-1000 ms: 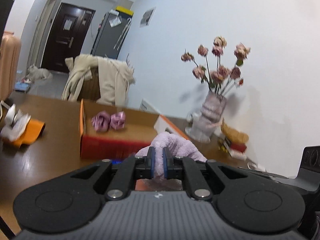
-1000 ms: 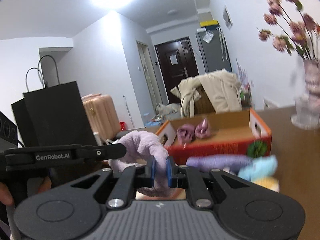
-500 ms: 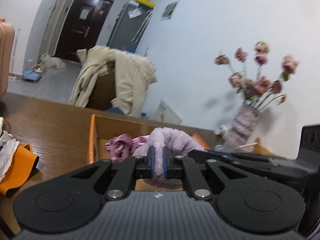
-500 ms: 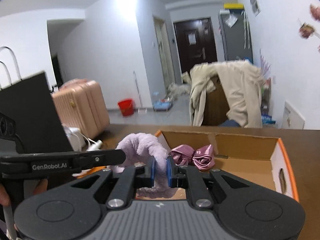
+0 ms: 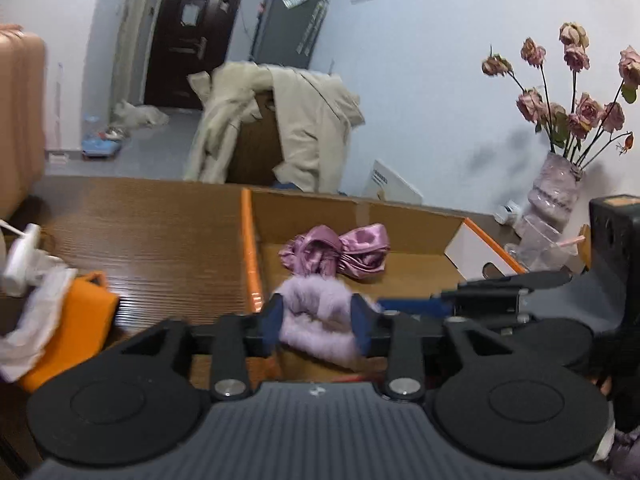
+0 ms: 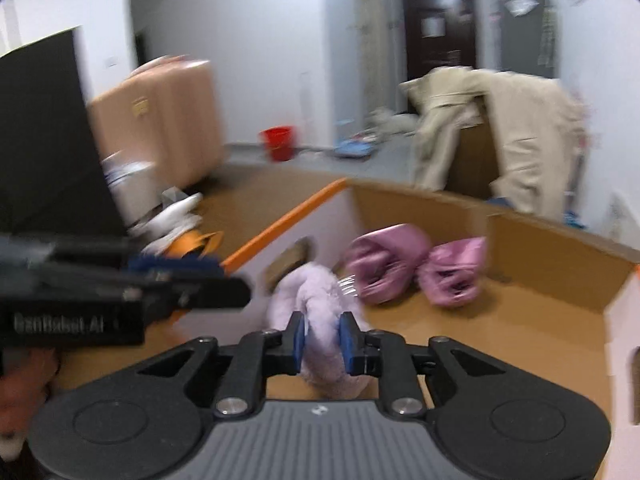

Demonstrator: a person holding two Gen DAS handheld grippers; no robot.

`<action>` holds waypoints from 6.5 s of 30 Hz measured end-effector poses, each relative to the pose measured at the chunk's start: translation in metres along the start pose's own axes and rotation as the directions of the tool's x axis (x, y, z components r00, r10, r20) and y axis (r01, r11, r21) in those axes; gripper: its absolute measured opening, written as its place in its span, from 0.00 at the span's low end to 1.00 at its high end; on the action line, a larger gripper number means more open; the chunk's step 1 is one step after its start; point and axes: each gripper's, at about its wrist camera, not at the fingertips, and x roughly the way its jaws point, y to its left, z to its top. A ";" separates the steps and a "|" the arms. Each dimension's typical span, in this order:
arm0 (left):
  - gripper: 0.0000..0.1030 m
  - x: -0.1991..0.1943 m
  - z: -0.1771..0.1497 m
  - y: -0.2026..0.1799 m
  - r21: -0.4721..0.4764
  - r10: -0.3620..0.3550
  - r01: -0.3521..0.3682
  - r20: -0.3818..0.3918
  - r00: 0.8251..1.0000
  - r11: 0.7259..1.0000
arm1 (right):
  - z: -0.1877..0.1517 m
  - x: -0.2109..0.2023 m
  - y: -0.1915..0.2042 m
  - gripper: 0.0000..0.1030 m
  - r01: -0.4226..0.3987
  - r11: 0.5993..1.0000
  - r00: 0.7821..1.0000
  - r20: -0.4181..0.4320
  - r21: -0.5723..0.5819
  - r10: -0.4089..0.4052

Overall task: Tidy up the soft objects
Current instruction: 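Carry the headband into the box and open both tools, then withdraw both tools from the box toward the terracotta sponge, then grasp the terracotta rectangular sponge with both tools, then carry the sponge into the box beside the scrunchies and release it, then withdraw both tools and approach the white and yellow plush toys, then grasp the white sheep plush with the left tool while the right grasps the yellow plush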

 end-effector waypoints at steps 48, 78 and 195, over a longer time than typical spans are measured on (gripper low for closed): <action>0.63 -0.195 -0.180 -0.089 0.119 -0.116 0.106 0.083 0.990 0.987 | -0.233 -0.263 0.156 0.64 0.346 0.908 0.863 0.300 0.238 -0.407; 0.41 -0.082 -0.137 -0.074 0.011 -0.251 0.256 -0.159 0.955 0.967 | -0.201 -0.171 0.054 0.19 0.142 0.862 0.972 0.098 0.487 -0.215; 0.80 -0.082 -0.135 -0.178 0.093 -0.237 0.237 -0.006 0.971 0.967 | -0.205 -0.257 -0.008 0.75 0.402 0.780 0.825 0.180 0.480 -0.536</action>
